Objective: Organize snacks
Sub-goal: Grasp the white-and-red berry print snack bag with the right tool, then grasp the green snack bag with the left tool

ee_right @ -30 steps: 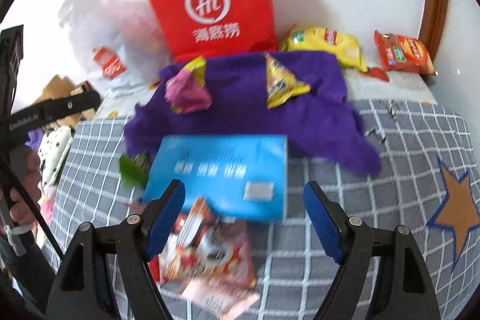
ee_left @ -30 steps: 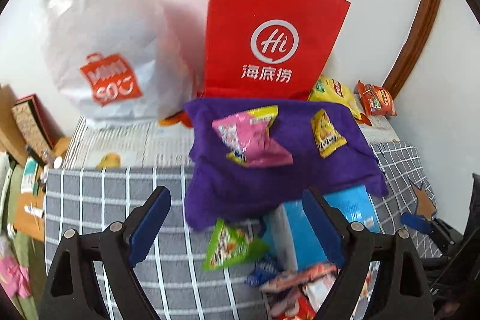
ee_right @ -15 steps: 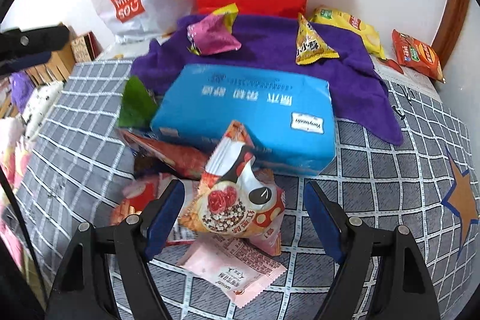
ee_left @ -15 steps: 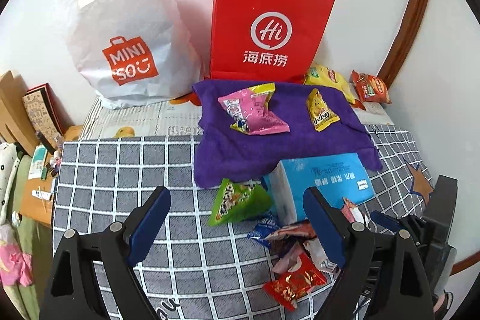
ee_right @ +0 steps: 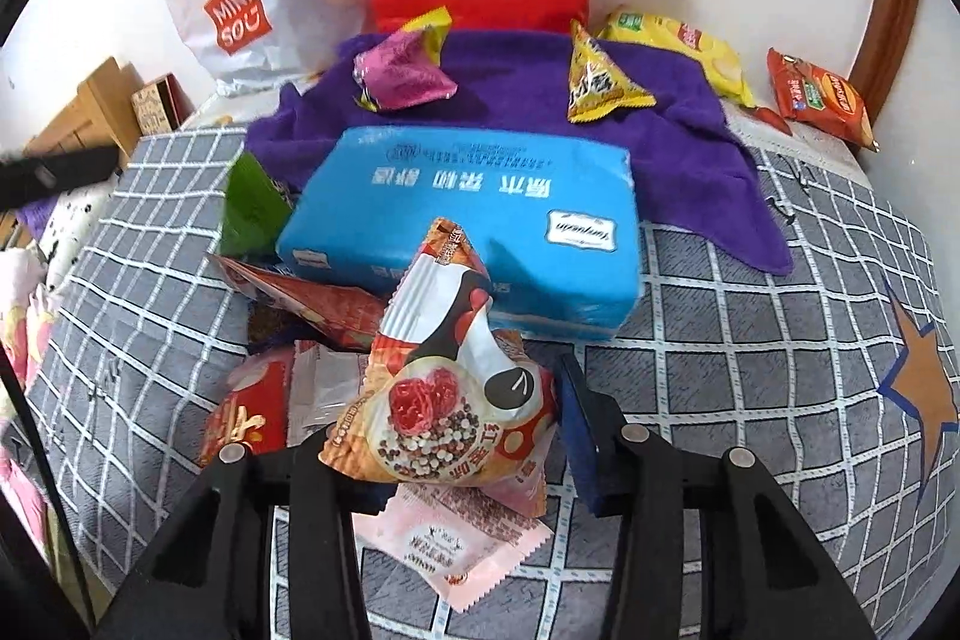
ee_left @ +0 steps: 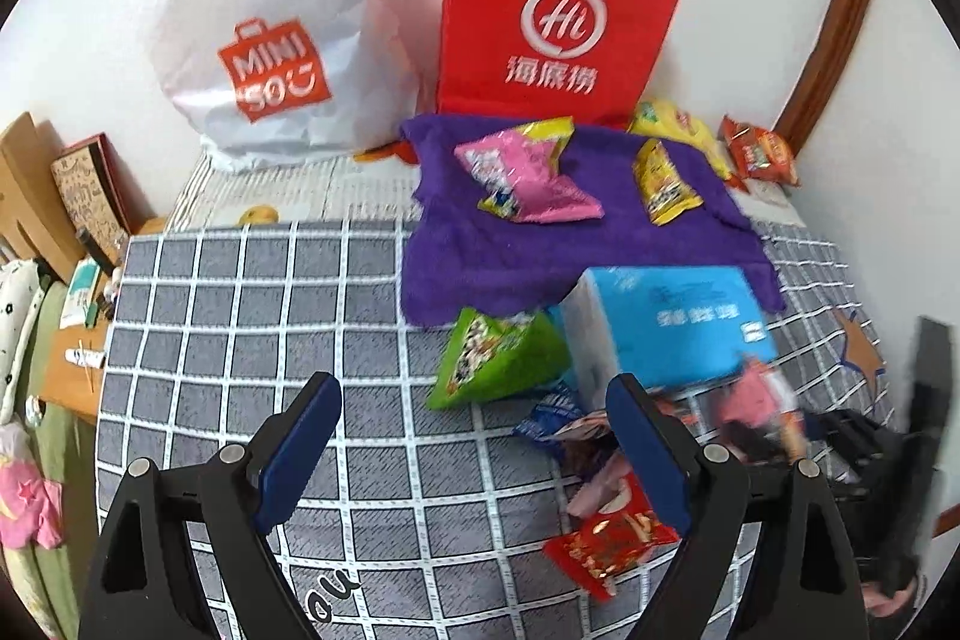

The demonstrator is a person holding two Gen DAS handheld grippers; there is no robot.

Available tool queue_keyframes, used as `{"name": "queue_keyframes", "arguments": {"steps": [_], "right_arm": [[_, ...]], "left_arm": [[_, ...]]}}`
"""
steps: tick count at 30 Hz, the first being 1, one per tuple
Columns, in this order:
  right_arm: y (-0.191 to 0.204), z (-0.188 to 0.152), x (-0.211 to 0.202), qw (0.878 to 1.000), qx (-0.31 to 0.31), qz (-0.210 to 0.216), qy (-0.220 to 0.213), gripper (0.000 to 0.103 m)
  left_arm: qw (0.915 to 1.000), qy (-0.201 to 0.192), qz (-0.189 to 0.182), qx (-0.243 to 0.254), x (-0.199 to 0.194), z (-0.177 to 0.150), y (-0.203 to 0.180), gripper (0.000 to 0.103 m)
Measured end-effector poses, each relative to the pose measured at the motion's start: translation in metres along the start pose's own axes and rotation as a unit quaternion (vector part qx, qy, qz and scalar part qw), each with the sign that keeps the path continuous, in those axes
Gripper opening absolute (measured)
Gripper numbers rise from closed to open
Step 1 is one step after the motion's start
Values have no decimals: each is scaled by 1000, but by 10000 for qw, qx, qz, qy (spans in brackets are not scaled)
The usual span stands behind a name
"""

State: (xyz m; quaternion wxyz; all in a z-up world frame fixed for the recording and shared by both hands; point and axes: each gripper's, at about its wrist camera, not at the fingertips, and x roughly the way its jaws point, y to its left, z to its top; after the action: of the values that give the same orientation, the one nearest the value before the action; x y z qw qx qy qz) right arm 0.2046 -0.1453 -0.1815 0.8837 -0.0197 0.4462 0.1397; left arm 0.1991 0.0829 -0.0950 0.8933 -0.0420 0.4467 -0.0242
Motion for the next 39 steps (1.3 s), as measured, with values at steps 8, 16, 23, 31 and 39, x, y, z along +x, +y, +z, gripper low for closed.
{"name": "queue_keyframes", "arguments": {"steps": [8, 16, 23, 31, 39], "right_arm": [[-17, -2, -28, 9994, 198, -66, -286, 44], [-37, 0, -33, 9988, 379, -136, -285, 44], [-47, -1, -20, 9982, 567, -163, -106, 44], [-48, -4, -3, 9985, 471, -269, 120, 44], [-47, -8, -1, 9986, 438, -250, 155, 44]], "left_arm": [[9997, 232, -32, -98, 32, -2, 7, 90], [9988, 473, -110, 7, 75, 8, 8, 90], [9968, 649, -449, 129, 103, 11, 0, 90], [9952, 730, -573, 307, 121, 8, -7, 90], [9930, 690, -885, 379, 112, 6, -7, 54]]}}
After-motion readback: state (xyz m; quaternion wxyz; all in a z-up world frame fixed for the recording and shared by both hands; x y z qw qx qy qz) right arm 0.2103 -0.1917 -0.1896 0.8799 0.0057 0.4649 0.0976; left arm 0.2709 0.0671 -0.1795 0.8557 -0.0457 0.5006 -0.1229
